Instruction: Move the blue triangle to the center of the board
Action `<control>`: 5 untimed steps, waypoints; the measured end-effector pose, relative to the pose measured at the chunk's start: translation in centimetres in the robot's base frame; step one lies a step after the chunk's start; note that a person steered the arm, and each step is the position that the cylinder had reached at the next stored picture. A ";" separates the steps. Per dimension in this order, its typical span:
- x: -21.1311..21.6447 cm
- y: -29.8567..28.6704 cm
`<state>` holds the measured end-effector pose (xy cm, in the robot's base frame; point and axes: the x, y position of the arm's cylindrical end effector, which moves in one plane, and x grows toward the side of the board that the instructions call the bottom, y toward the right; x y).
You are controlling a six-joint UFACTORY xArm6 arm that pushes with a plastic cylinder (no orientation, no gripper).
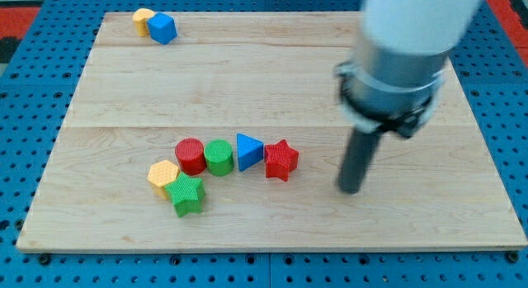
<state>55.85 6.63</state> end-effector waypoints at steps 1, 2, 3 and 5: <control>2.7 -7.3; 0.4 -14.7; -4.7 -13.4; -5.8 -3.5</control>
<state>50.05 3.09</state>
